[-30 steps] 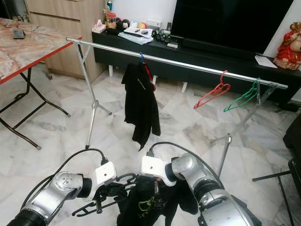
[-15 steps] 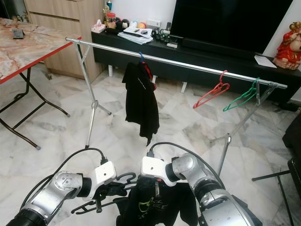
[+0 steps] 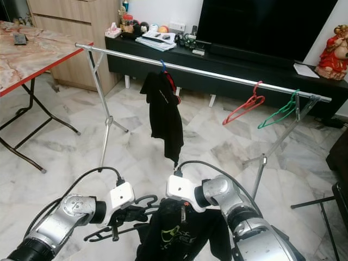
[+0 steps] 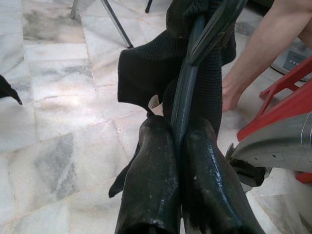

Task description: Hang hanger

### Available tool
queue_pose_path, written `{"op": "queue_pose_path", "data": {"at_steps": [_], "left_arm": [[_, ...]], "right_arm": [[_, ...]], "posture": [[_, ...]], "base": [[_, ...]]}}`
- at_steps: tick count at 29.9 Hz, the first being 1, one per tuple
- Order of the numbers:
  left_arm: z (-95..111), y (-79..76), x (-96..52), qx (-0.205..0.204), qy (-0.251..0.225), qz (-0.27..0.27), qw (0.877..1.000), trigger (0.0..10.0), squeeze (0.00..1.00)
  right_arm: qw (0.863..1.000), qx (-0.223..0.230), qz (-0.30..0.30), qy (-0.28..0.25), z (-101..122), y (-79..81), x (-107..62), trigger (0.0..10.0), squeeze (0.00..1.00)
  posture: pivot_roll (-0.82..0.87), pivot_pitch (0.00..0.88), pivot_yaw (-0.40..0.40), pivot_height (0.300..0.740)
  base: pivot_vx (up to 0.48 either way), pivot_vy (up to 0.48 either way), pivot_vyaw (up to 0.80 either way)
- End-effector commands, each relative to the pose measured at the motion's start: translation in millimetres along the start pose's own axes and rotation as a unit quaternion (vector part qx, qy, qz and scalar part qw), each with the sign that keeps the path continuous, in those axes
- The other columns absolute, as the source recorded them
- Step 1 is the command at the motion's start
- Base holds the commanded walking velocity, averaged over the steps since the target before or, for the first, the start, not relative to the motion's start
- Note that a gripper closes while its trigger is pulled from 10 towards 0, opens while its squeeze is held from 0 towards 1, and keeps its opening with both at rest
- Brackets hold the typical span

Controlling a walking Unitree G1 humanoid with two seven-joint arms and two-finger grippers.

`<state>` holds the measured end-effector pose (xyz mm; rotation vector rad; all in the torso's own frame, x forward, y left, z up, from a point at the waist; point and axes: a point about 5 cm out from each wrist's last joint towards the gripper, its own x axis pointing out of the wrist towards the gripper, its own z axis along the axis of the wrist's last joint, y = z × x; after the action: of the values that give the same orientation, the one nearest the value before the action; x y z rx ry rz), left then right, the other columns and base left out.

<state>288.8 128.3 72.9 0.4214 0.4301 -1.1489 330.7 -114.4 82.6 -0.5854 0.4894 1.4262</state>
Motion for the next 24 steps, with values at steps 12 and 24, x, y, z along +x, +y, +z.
{"op": "queue_pose_path", "data": {"at_steps": [12, 24], "left_arm": [[-4.4, 2.2, -2.2, -0.01, 0.004, 0.013, 1.0, 0.0, 0.0], [-15.6, -0.4, -8.3, -0.025, 0.006, 0.027, 0.999, 0.0, 0.0]], "right_arm": [[0.999, -0.03, -0.017, 0.006, 5.5, -8.4, -11.6, 10.0, 0.0], [0.996, -0.042, -0.081, -0.003, 2.8, -21.4, -42.1, 10.0, 0.0]], "posture": [[0.14, 0.031, -0.152, 0.74], [0.12, 0.036, -0.153, 0.74]], "base": [[0.0, 0.0, 0.0], [0.0, 0.0, 0.0]]}}
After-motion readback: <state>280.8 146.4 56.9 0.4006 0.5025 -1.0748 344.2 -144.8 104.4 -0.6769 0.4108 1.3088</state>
